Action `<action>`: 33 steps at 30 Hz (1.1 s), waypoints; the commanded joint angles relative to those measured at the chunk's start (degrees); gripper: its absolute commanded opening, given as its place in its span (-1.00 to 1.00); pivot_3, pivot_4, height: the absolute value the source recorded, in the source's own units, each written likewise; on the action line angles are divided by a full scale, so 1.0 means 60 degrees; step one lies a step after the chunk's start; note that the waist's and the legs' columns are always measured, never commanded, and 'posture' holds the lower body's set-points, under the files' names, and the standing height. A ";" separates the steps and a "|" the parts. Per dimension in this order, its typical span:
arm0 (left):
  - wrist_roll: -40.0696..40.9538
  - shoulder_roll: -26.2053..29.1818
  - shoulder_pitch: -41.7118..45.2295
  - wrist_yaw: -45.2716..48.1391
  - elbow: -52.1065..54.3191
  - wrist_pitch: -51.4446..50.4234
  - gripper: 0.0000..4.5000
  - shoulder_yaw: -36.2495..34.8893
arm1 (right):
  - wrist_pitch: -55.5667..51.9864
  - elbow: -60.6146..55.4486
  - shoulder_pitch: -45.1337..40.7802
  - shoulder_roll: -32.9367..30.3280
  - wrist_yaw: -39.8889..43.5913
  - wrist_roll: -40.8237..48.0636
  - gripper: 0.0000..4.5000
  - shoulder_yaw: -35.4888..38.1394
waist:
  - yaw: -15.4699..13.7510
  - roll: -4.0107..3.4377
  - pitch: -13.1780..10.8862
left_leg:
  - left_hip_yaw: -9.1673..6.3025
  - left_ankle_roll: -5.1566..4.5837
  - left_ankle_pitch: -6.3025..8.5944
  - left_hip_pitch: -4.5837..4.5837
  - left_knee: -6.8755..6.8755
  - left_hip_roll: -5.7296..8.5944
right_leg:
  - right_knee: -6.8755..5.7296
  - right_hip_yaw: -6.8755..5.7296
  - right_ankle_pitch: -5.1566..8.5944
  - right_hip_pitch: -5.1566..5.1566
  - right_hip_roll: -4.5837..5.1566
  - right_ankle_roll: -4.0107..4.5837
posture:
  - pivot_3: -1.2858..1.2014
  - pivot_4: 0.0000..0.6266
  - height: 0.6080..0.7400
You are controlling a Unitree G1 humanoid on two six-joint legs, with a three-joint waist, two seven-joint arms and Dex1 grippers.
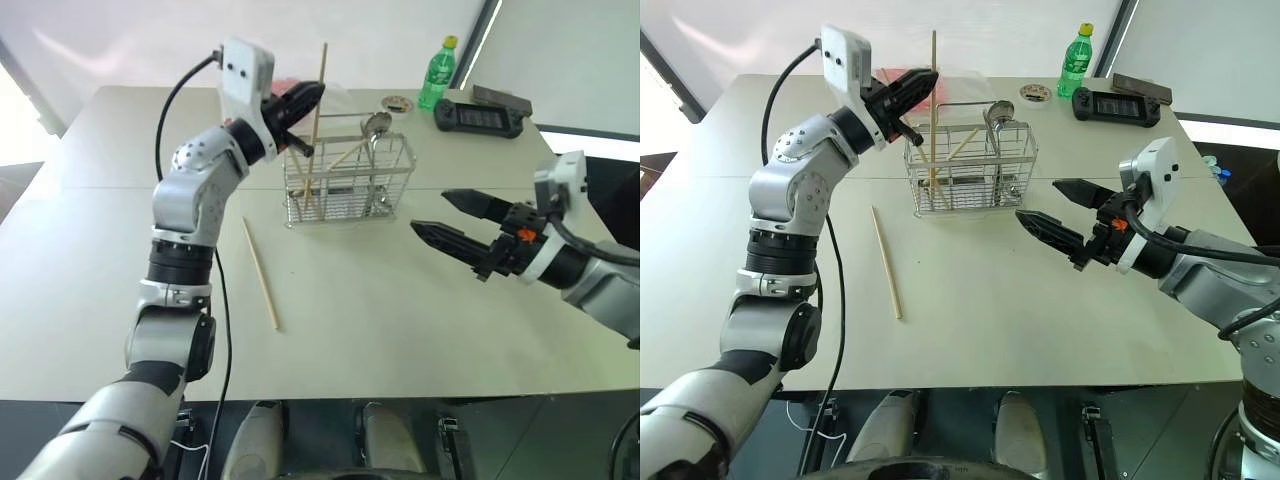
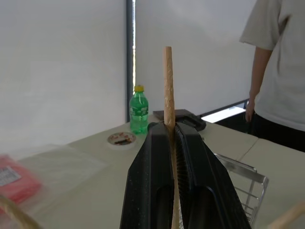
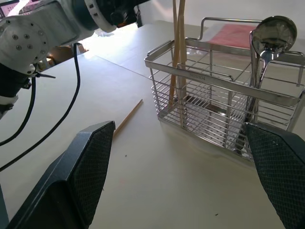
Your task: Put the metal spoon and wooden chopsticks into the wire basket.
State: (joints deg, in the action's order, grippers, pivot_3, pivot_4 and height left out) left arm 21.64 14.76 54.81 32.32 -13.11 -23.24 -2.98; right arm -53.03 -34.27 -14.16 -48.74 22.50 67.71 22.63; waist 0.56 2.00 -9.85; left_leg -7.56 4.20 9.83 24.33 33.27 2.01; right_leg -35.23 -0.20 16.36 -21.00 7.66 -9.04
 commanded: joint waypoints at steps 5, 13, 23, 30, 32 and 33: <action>0.0115 0.0061 0.0044 -0.0068 0.0809 -0.0139 -0.10 -0.0123 | 0.0175 0.0152 -0.0339 -0.0092 0.0010 0.0034 1.00 0.0076 | -0.0012 0.0000 0.0000 | -0.0001 0.0000 0.0000 0.0001 0.0000 0.0001 | 0.0000 0.0000 0.0000 0.0002 0.0000 0.0000 | 0.03 -0.52 0.70; 0.1224 0.1531 0.1360 -0.0327 0.1539 -0.2326 0.56 -0.1339 | 0.0203 0.0312 -0.0450 -0.0085 0.0146 -0.0140 1.00 -0.0120 | 0.0049 -0.0002 -0.0001 | -0.0002 0.0000 0.0000 -0.0006 0.0000 -0.0001 | -0.0011 0.0000 0.0000 -0.0002 -0.0003 -0.0001 | 0.03 -0.52 0.70; 0.0616 0.1996 0.3710 -0.5075 0.0773 -1.0506 0.56 -0.4086 | 0.0265 0.0552 -0.0560 0.0109 0.0471 -0.0412 1.00 -0.0442 | -0.0040 0.0001 -0.0005 | -0.0018 -0.0001 0.0000 -0.0050 0.0002 0.0008 | -0.0023 -0.0001 0.0011 0.0048 -0.0003 -0.0018 | 0.03 -0.52 0.70; -0.1057 0.0203 0.4006 -0.8000 -0.0504 -1.1543 0.56 -0.5232 | 0.0340 0.0739 -0.0899 0.0329 0.0613 -0.0616 1.00 -0.0775 | 0.0041 0.0009 -0.0008 | -0.0020 0.0002 -0.0001 -0.0059 -0.0004 0.0008 | -0.0026 -0.0002 0.0011 0.0045 -0.0003 -0.0020 | 0.03 -0.52 0.70; -0.1317 -0.0261 0.3845 -0.8553 -0.0946 -1.1543 0.56 -0.5326 | 0.0366 0.0722 -0.0953 0.0411 0.0609 -0.0658 1.00 -0.0846 | 0.0035 0.0008 -0.0008 | -0.0018 0.0004 -0.0002 -0.0055 -0.0015 0.0008 | -0.0031 -0.0002 0.0011 0.0033 -0.0003 -0.0020 | 0.03 -0.52 0.70; -0.1373 -0.0432 0.3730 -0.8746 -0.1101 -1.1543 0.56 -0.5287 | 0.0369 0.0697 -0.0963 0.0449 0.0592 -0.0669 1.00 -0.0867 | 0.0023 0.0008 -0.0008 | -0.0018 0.0005 -0.0001 -0.0054 -0.0017 0.0008 | -0.0033 -0.0002 0.0012 0.0029 -0.0003 -0.0020 | 0.03 -0.52 0.70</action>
State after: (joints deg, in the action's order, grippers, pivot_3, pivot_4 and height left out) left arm 14.49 12.66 77.10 -17.65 -19.20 -92.05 -34.67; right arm -52.07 -29.10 -18.93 -46.07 25.77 63.74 16.89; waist 0.69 2.05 -9.90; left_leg -7.67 4.23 9.82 24.02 33.15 2.06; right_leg -35.43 -0.21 16.43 -20.84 7.64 -9.16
